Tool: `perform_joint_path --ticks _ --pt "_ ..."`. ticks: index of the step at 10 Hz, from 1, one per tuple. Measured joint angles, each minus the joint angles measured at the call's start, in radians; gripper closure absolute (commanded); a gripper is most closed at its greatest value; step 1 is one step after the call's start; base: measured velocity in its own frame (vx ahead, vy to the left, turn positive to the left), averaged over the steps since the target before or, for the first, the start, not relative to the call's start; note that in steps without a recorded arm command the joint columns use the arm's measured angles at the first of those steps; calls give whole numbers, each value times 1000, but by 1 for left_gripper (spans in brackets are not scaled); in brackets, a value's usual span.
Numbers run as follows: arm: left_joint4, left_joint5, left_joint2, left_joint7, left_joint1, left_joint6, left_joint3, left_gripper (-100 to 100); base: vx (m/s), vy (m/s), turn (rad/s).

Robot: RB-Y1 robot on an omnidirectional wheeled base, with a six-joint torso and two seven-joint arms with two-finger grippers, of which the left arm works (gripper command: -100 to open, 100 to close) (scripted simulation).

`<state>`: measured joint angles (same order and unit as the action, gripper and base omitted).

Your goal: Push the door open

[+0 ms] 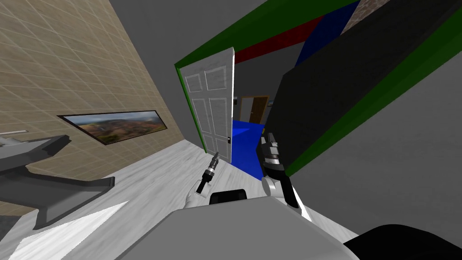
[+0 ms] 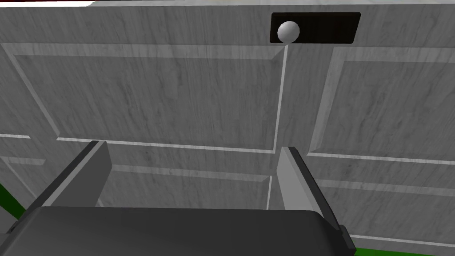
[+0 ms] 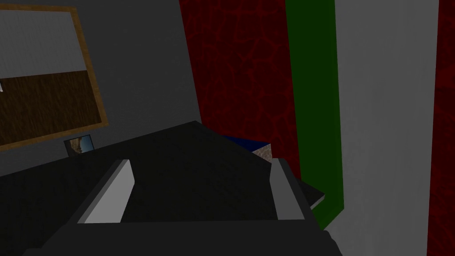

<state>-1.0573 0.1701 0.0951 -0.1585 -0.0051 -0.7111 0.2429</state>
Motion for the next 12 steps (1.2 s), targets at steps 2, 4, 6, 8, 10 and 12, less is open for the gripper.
perform_joint_path --ticks 2,4,6,8,10,12 --pt "39 2 -4 -4 -15 -9 6 -100 103 22 -17" --pt "79 4 -7 -10 -30 -21 12 -100 105 12 -22" --pt "129 7 -15 -15 -52 -32 20 -100 148 26 -22" --pt "191 10 -19 -25 -79 -48 28 -100 167 40 -26" --pt "212 14 -24 -32 -83 -47 40 -100 85 27 -9" --pt "242 17 -29 -36 -94 -56 45 -100 73 21 -16"
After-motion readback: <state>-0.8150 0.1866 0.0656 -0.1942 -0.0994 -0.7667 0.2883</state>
